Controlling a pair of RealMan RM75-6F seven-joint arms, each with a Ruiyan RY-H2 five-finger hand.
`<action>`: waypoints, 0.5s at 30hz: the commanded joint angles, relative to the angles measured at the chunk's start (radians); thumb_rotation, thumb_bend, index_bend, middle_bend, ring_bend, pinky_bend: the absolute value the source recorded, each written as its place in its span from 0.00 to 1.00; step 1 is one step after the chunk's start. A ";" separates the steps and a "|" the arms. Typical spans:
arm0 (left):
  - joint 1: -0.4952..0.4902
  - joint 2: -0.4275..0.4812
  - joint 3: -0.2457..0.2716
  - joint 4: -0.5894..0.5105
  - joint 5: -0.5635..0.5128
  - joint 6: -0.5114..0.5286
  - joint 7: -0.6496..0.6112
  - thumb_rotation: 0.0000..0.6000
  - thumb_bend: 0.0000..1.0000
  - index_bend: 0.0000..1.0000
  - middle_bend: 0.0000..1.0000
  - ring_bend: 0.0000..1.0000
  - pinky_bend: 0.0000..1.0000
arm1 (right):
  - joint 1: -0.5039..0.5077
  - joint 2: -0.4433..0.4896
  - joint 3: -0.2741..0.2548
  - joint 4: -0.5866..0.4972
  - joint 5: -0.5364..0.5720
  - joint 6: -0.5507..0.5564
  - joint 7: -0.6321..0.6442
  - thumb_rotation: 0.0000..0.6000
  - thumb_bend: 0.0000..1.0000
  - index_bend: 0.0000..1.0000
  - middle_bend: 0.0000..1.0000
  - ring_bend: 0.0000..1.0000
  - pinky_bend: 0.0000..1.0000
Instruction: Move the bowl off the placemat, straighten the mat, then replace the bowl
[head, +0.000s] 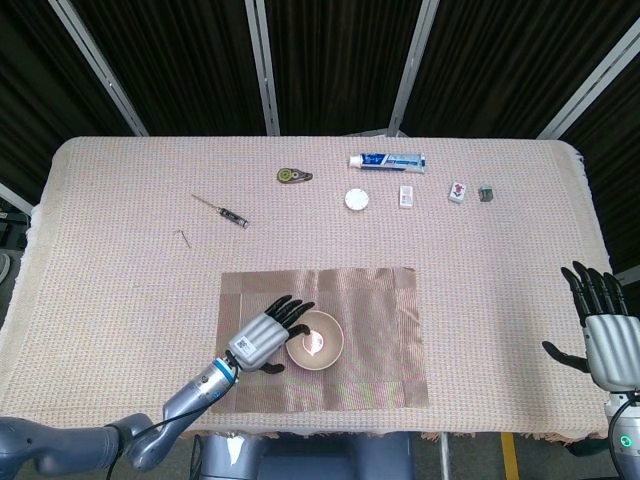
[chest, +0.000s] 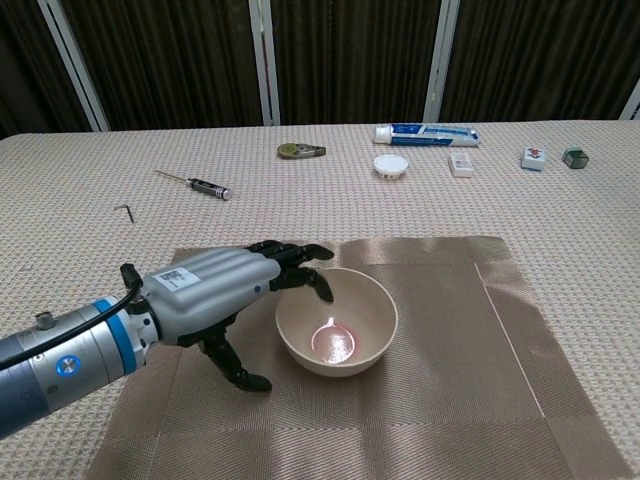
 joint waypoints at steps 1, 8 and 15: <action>0.014 0.049 -0.016 -0.043 0.026 0.064 -0.010 1.00 0.00 0.00 0.00 0.00 0.00 | 0.000 0.000 -0.001 -0.002 -0.001 0.000 -0.001 1.00 0.00 0.00 0.00 0.00 0.00; 0.072 0.257 -0.049 -0.178 0.053 0.213 0.009 1.00 0.00 0.00 0.00 0.00 0.00 | -0.006 0.005 -0.003 -0.017 -0.015 0.014 -0.006 1.00 0.00 0.00 0.00 0.00 0.00; 0.214 0.463 -0.042 -0.286 -0.013 0.366 0.037 1.00 0.00 0.00 0.00 0.00 0.00 | -0.006 0.013 -0.005 -0.044 -0.025 0.020 -0.031 1.00 0.00 0.00 0.00 0.00 0.00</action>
